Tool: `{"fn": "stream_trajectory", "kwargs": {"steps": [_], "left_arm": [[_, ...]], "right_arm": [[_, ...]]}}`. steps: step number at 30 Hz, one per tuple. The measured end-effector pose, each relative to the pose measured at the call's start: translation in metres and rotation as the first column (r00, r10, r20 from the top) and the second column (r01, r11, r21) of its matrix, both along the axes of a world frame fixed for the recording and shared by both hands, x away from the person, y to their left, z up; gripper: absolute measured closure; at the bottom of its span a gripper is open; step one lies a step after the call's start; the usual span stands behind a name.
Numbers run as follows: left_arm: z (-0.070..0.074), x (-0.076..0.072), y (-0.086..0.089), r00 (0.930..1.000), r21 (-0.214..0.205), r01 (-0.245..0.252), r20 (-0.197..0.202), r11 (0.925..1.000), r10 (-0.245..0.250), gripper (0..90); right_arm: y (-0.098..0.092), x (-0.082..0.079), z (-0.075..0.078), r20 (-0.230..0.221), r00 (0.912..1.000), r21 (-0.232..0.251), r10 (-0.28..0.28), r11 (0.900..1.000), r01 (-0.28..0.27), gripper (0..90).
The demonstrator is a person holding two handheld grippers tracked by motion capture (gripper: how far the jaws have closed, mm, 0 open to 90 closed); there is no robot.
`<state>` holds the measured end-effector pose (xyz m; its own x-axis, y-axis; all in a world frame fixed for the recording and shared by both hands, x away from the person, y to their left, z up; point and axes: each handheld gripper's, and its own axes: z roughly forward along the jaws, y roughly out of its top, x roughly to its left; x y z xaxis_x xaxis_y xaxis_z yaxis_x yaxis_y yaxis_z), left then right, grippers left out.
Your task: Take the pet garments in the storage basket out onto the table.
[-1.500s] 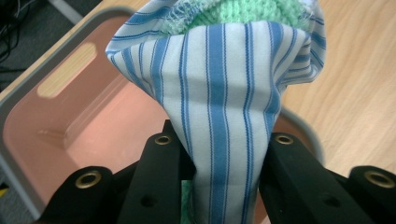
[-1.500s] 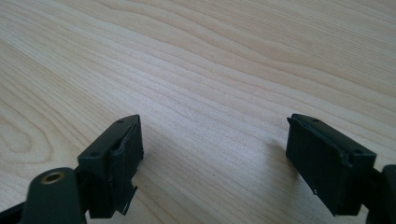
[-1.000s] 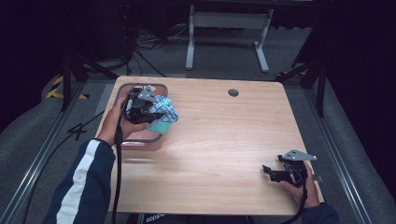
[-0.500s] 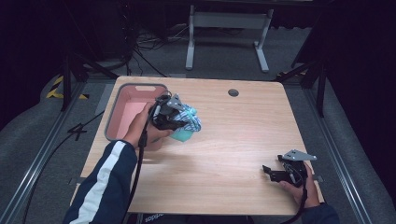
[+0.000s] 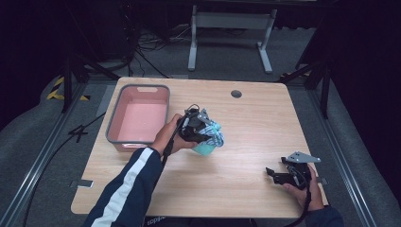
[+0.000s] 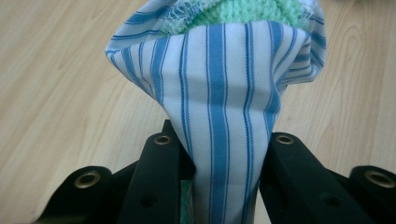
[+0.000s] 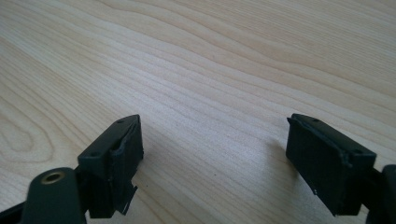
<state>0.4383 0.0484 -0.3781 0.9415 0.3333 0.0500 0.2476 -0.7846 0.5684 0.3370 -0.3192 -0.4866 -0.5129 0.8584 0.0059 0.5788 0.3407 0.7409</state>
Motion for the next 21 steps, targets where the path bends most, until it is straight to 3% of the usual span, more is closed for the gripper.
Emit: {"fn": "stream_trajectory", "kwargs": {"steps": [7, 13, 16, 21], "left_arm": [[-0.014, 0.002, -0.013, 0.9998, 0.007, 0.009, -0.021, 0.9999, -0.008, 74.4], [-0.023, 0.006, -0.017, 0.9998, -0.002, -0.007, -0.02, 1.0, 0.007, 73.8], [-0.029, 0.009, -0.019, 0.9991, -0.004, -0.018, -0.039, 0.9998, 0.018, 72.0], [-0.034, 0.01, -0.025, 0.9979, 0.004, -0.057, -0.032, 0.9984, 0.057, 51.9]], "right_arm": [[0.0, 0.0, 0.0, 0.002, 1.0, -0.002, 0.001, 1.0, -0.001, 19.4], [0.0, 0.0, 0.0, 0.002, 1.0, -0.002, 0.0, 1.0, 0.0, 19.4], [0.0, 0.0, 0.0, 0.002, 1.0, -0.004, 0.001, 1.0, -0.001, 19.4], [0.001, -0.001, 0.0, 0.008, 1.0, -0.005, 0.001, 1.0, -0.001, 19.7]]}}
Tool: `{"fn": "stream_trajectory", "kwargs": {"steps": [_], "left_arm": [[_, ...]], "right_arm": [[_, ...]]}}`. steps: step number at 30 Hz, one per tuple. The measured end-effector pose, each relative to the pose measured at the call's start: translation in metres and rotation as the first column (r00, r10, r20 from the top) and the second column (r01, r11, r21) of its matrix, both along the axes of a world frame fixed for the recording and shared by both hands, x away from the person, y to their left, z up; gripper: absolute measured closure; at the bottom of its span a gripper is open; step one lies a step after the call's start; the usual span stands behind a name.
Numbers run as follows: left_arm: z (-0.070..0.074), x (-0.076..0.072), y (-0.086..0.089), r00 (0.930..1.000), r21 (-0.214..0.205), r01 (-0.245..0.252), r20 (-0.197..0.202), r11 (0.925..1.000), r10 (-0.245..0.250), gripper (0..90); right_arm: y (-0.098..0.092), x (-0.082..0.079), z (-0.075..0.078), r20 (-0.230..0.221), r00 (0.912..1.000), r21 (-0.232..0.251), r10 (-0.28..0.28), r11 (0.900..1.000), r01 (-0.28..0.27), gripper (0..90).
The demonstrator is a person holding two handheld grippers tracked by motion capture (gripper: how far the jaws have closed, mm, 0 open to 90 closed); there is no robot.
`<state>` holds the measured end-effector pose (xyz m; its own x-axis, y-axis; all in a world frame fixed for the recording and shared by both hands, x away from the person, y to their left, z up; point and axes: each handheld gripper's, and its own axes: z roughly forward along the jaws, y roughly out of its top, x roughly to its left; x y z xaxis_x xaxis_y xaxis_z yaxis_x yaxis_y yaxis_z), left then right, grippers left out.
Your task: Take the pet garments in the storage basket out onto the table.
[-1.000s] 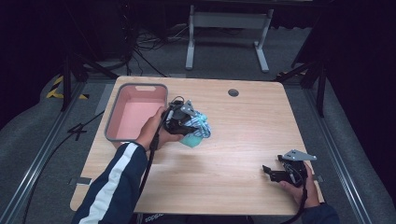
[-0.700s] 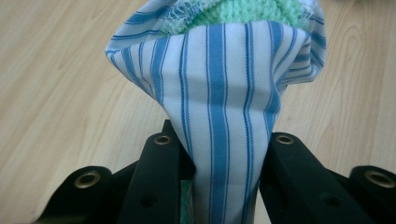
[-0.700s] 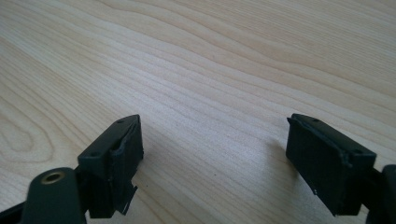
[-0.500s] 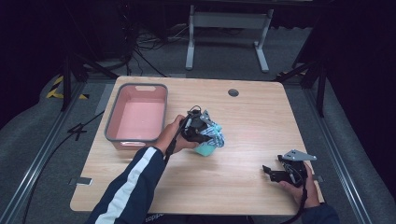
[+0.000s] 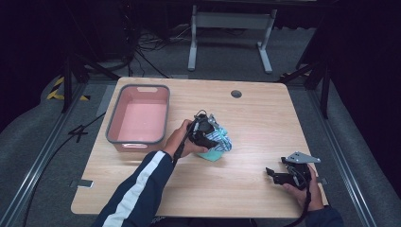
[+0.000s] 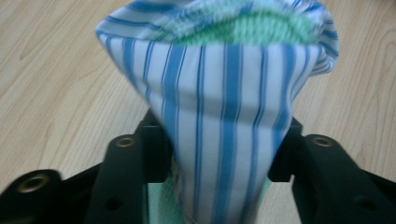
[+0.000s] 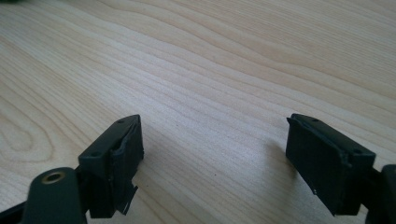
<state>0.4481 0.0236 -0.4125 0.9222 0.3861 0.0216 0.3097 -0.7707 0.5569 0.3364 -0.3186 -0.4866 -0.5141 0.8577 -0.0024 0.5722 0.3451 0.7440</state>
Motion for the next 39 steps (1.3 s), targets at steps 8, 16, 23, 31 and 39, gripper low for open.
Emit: {"fn": "stream_trajectory", "kwargs": {"steps": [8, 16, 23, 31, 39], "left_arm": [[0.008, -0.002, 0.004, 0.9981, -0.038, -0.044, 0.041, 0.9983, 0.045, 28.7], [0.018, -0.008, 0.011, 0.9961, -0.048, -0.048, 0.072, 0.9977, 0.051, 22.2], [0.028, -0.019, 0.015, 0.9934, -0.031, -0.018, 0.112, 0.9994, 0.022, 23.8], [0.037, -0.03, 0.027, 0.9856, -0.015, -0.01, 0.169, 0.9998, 0.012, 23.6], [0.044, -0.039, 0.038, 0.9814, 0.006, -0.012, 0.192, 0.9999, 0.011, 21.4]], "right_arm": [[0.0, 0.0, 0.0, -0.002, 1.0, 0.001, 0.001, 1.0, -0.001, 19.7], [0.0, 0.0, 0.0, -0.004, 1.0, 0.001, 0.001, 1.0, -0.001, 19.7], [0.0, 0.0, 0.0, -0.006, 1.0, 0.002, 0.001, 1.0, -0.001, 19.7], [0.0, 0.0, 0.0, -0.006, 1.0, 0.002, 0.001, 1.0, -0.001, 19.8], [-0.001, 0.0, 0.0, -0.006, 1.0, 0.003, 0.001, 1.0, -0.001, 19.7]]}}
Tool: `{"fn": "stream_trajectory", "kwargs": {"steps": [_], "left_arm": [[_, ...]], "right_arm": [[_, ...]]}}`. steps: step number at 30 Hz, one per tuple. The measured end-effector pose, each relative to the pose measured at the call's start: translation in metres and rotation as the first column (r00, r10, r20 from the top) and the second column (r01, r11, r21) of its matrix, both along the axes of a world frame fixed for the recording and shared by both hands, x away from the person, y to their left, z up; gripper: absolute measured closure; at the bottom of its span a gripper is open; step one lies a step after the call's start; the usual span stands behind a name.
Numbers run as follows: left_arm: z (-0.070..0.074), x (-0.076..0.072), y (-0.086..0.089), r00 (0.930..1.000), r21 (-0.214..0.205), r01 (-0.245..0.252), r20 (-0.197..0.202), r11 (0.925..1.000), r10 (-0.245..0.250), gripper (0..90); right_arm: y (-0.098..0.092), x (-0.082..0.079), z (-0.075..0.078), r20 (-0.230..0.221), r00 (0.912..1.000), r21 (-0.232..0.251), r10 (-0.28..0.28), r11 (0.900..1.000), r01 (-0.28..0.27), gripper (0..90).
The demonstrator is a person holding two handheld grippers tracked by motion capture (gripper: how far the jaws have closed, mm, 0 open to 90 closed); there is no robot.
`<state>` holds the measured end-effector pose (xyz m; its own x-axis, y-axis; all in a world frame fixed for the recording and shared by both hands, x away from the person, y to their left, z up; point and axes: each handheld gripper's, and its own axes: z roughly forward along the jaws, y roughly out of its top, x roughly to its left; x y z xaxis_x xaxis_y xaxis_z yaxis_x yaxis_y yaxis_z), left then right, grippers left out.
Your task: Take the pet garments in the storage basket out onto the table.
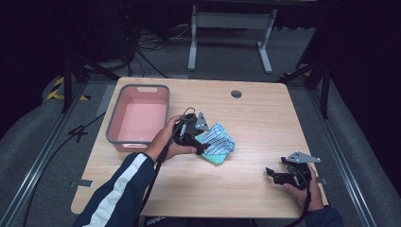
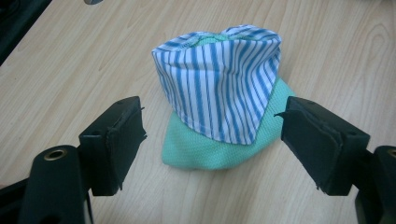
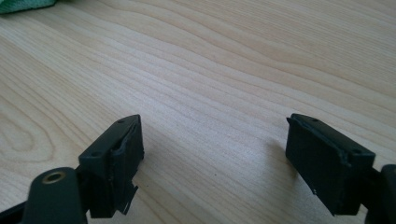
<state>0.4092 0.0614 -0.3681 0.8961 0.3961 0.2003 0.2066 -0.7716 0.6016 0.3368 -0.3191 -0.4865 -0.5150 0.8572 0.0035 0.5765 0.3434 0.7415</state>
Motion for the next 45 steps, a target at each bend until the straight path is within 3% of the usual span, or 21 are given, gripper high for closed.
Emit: {"fn": "stream_trajectory", "kwargs": {"steps": [8, 15, 21, 27, 31, 38, 45], "left_arm": [[0.007, -0.013, 0.014, 0.9998, 0.034, 0.007, 0.021, 0.9994, -0.008, 21.7], [0.01, -0.027, 0.03, 0.9986, 0.041, -0.002, 0.053, 0.9992, -0.001, 22.0], [0.01, -0.042, 0.046, 0.999, 0.042, -0.012, 0.044, 0.999, 0.01, 20.6], [-0.002, -0.06, 0.064, 0.9985, 0.066, -0.023, 0.051, 0.9976, 0.02, 20.4], [-0.009, -0.068, 0.077, 0.9984, 0.05, -0.029, 0.049, 0.9983, 0.027, 21.0], [-0.022, -0.079, 0.099, 0.9978, 0.065, -0.044, 0.052, 0.9969, 0.04, 21.3], [-0.035, -0.089, 0.123, 0.998, 0.049, -0.056, 0.032, 0.9972, 0.054, 22.3]], "right_arm": [[0.0, 0.0, 0.0, -0.001, 1.0, 0.001, 0.0, 1.0, 0.0, 19.8], [0.0, 0.0, 0.0, 0.0, 1.0, 0.0, 0.0, 1.0, 0.0, 19.7], [0.0, 0.0, 0.0, 0.0, 1.0, 0.0, -0.001, 1.0, 0.001, 19.7], [0.0, 0.0, 0.0, -0.001, 1.0, 0.0, -0.001, 1.0, 0.001, 19.7], [0.0, 0.0, 0.0, -0.001, 1.0, 0.0, -0.001, 1.0, 0.001, 19.7], [0.0, 0.0, 0.0, 0.0, 1.0, 0.0, 0.0, 1.0, 0.0, 19.7], [0.0, 0.0, 0.0, 0.0, 1.0, -0.001, 0.0, 1.0, 0.0, 19.7]]}}
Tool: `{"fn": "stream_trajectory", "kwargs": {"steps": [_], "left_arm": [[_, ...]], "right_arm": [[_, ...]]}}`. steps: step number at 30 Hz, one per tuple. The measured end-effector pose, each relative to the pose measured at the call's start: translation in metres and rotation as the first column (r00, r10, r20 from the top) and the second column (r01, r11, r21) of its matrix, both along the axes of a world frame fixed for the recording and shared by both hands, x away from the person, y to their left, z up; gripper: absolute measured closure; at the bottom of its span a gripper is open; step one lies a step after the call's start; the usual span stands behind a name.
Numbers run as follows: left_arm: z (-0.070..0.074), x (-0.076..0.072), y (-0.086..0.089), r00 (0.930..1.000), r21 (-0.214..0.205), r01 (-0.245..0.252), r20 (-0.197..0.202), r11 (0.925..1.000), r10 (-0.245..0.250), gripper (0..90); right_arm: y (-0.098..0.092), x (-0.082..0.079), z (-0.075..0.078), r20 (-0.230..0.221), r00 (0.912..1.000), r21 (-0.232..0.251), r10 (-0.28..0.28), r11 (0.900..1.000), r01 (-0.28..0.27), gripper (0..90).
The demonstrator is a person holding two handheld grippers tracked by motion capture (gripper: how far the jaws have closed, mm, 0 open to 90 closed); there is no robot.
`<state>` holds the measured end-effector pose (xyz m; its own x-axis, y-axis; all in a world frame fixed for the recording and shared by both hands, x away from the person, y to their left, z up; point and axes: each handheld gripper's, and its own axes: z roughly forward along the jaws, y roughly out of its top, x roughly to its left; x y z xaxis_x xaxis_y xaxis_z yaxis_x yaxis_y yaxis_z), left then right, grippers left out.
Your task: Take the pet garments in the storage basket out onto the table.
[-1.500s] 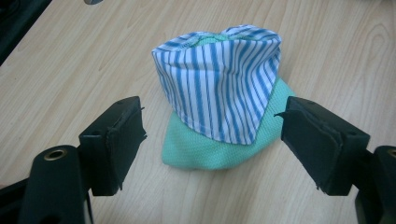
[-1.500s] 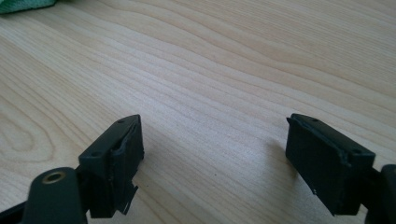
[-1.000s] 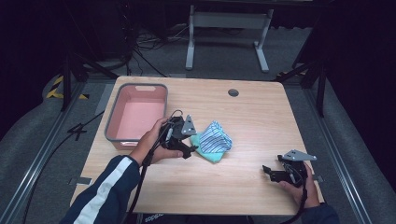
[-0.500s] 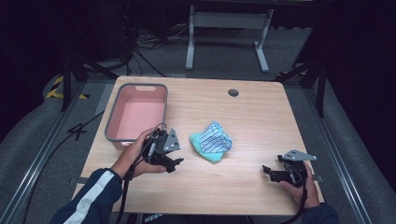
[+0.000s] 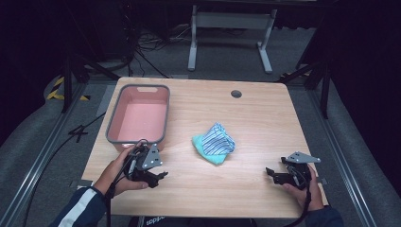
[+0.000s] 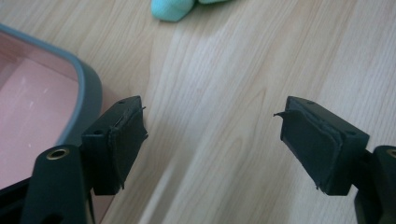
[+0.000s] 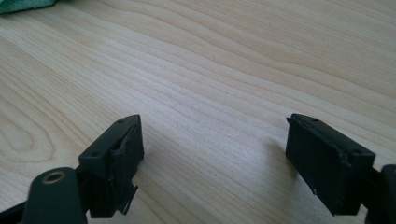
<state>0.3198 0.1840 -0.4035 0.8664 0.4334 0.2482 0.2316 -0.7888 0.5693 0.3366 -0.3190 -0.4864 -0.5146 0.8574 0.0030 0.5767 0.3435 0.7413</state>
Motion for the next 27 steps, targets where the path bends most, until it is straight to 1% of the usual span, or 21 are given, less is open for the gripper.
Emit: {"fn": "stream_trajectory", "kwargs": {"steps": [1, 3, 6, 7, 8, 9, 11, 12, 13, 14, 16, 17, 18, 19, 20, 21, 22, 24, 25, 26, 27], "left_arm": [[0.0, 0.0, 0.0, 1.0, 0.0, 0.0, 0.0, 1.0, 0.0, 22.3], [-0.004, -0.002, 0.007, 0.9998, -0.009, -0.012, -0.019, 0.9999, 0.012, 22.5], [-0.014, -0.005, 0.019, 0.998, -0.013, -0.047, -0.042, 0.9988, 0.046, 22.6], [-0.017, -0.005, 0.023, 0.9973, -0.006, -0.059, -0.044, 0.9982, 0.059, 22.2], [-0.017, -0.005, 0.023, 0.9973, -0.006, -0.059, -0.044, 0.9982, 0.059, 21.8], [-0.022, -0.005, 0.028, 0.9957, 0.006, -0.078, -0.05, 0.9969, 0.079, 21.8], [-0.027, -0.003, 0.035, 0.9931, 0.012, -0.102, -0.057, 0.9947, 0.103, 21.4], [-0.03, -0.002, 0.039, 0.9912, 0.011, -0.118, -0.058, 0.9929, 0.119, 21.4], [-0.033, -0.001, 0.044, 0.9876, -0.008, -0.136, -0.08, 0.9906, 0.135, 21.4], [-0.035, 0.0, 0.047, 0.9849, -0.02, -0.148, -0.094, 0.9887, 0.146, 21.5], [-0.041, 0.003, 0.055, 0.9806, -0.017, -0.171, -0.1, 0.9852, 0.168, 21.3], [-0.044, 0.003, 0.058, 0.9807, -0.017, -0.173, -0.095, 0.9847, 0.171, 20.9], [-0.049, 0.005, 0.066, 0.9783, -0.02, -0.187, -0.094, 0.9821, 0.185, 20.0], [-0.051, 0.006, 0.069, 0.9748, -0.036, -0.203, -0.103, 0.9786, 0.198, 19.9], [-0.051, 0.006, 0.069, 0.9748, -0.036, -0.203, -0.103, 0.9786, 0.198, 19.8], [-0.054, 0.007, 0.074, 0.9705, -0.047, -0.218, -0.117, 0.9749, 0.211, 19.8], [-0.056, 0.007, 0.077, 0.9697, -0.047, -0.221, -0.117, 0.9741, 0.214, 19.9], [-0.059, 0.009, 0.084, 0.966, -0.051, -0.23, -0.134, 0.9719, 0.221, 19.3], [-0.062, 0.01, 0.09, 0.9625, -0.055, -0.241, -0.142, 0.9689, 0.232, 19.5], [-0.064, 0.011, 0.097, 0.9564, -0.077, -0.26, -0.157, 0.9625, 0.246, 18.5], [-0.065, 0.011, 0.101, 0.9534, -0.093, -0.27, -0.165, 0.9584, 0.252, 17.8]], "right_arm": [[0.0, 0.0, 0.0, 0.0, 1.0, 0.0, 0.0, 1.0, 0.0, 19.7], [0.0, 0.0, 0.0, 0.0, 1.0, 0.0, 0.0, 1.0, 0.0, 19.7], [0.0, 0.0, 0.0, 0.002, 1.0, -0.001, 0.0, 1.0, 0.0, 19.8], [0.0, 0.0, 0.0, 0.0, 1.0, 0.001, -0.001, 1.0, 0.001, 19.8], [0.0, 0.0, 0.0, 0.0, 1.0, 0.001, -0.001, 1.0, 0.001, 19.8], [0.0, 0.0, 0.0, -0.001, 1.0, 0.002, -0.001, 1.0, 0.001, 19.8], [0.0, 0.0, 0.0, 0.001, 1.0, 0.0, 0.0, 1.0, 0.0, 19.8], [0.0, 0.0, 0.0, 0.001, 1.0, 0.0, 0.0, 1.0, 0.0, 19.8], [0.0, 0.0, 0.0, 0.0, 1.0, 0.0, 0.0, 1.0, 0.0, 19.8], [0.0, 0.0, 0.0, 0.001, 1.0, 0.0, 0.0, 1.0, 0.0, 19.8], [0.0, 0.0, 0.0, 0.001, 1.0, 0.0, 0.0, 1.0, 0.0, 19.8], [0.0, 0.0, 0.0, 0.0, 1.0, 0.001, -0.001, 1.0, 0.001, 19.8], [0.0, 0.0, 0.0, -0.001, 1.0, 0.002, -0.001, 1.0, 0.001, 19.8], [0.0, 0.0, 0.0, -0.002, 1.0, 0.002, -0.001, 1.0, 0.001, 19.8], [0.0, 0.0, 0.0, -0.002, 1.0, 0.002, -0.001, 1.0, 0.001, 19.8], [0.0, 0.0, 0.0, -0.001, 1.0, 0.002, -0.001, 1.0, 0.001, 19.8], [0.0, 0.0, 0.0, -0.001, 1.0, 0.002, -0.001, 1.0, 0.001, 19.8], [0.0, 0.0, 0.0, -0.001, 1.0, 0.002, -0.001, 1.0, 0.001, 19.8], [0.0, 0.0, 0.0, -0.001, 1.0, 0.002, -0.001, 1.0, 0.001, 19.8], [0.0, 0.0, 0.0, -0.002, 1.0, 0.003, -0.001, 1.0, 0.001, 19.8], [0.0, 0.0, 0.0, -0.001, 1.0, 0.002, -0.001, 1.0, 0.001, 19.8]]}}
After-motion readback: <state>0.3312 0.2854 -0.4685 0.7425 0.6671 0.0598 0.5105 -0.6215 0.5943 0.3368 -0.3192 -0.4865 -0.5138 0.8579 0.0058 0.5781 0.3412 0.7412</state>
